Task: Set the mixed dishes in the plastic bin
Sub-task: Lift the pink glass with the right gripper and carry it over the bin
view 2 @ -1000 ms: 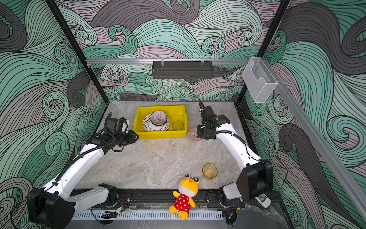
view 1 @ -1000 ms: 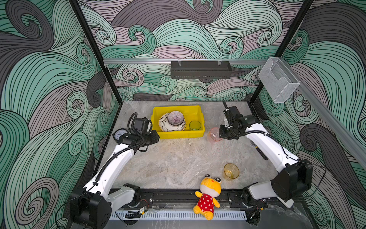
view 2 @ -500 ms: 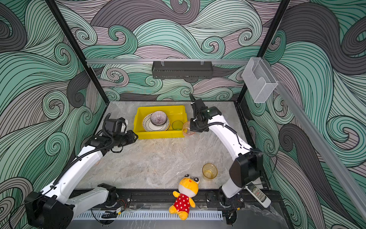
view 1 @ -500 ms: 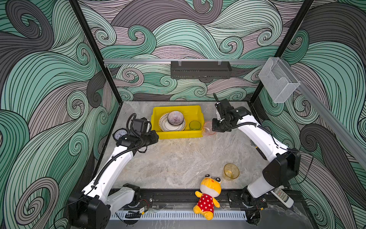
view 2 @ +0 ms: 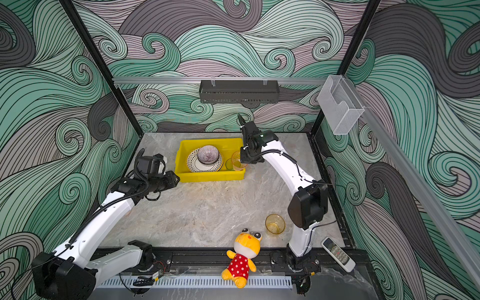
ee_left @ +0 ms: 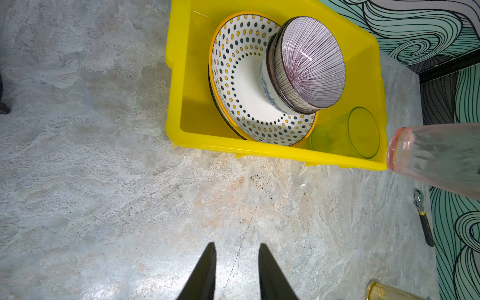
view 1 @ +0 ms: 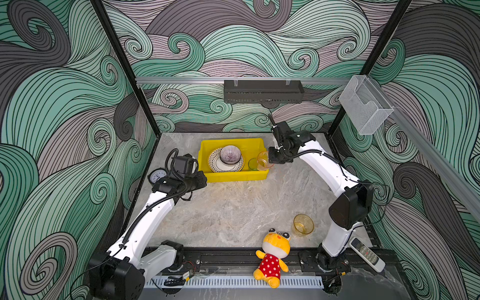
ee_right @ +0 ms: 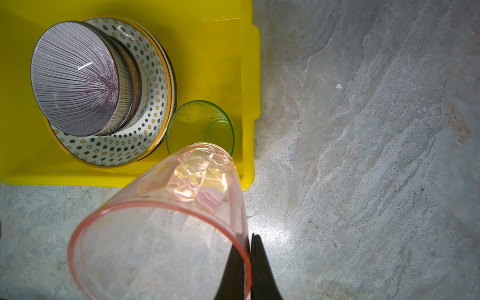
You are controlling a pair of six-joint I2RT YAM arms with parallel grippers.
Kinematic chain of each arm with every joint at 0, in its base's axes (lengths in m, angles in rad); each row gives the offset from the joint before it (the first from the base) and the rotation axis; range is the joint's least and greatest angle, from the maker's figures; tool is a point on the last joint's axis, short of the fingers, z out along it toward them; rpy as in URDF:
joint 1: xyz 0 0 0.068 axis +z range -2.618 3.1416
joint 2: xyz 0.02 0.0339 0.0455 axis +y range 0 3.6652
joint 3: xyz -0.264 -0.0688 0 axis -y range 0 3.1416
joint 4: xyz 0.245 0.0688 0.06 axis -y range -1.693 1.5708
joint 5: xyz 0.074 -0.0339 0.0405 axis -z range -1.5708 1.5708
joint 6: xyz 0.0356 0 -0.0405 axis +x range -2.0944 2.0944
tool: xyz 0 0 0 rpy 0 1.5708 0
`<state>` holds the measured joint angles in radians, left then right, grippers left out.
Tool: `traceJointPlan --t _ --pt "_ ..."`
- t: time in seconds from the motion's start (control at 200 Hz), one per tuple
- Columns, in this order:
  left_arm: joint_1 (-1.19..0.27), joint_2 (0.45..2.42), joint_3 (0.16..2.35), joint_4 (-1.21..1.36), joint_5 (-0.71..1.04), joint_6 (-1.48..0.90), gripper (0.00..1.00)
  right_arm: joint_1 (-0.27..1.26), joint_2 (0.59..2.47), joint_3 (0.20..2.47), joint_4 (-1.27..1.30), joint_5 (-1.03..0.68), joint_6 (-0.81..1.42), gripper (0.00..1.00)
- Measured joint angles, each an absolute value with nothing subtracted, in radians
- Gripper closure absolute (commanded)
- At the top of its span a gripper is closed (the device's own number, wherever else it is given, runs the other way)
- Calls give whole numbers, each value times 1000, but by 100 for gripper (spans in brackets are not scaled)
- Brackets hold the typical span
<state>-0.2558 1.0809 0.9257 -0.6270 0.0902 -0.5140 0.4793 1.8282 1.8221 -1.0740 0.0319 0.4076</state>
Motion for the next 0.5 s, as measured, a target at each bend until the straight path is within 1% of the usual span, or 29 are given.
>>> traceJointPlan --t 0.501 --pt "-256 1131 926 -616 75 -497 69 496 1993 1999 -1114 31 395 100"
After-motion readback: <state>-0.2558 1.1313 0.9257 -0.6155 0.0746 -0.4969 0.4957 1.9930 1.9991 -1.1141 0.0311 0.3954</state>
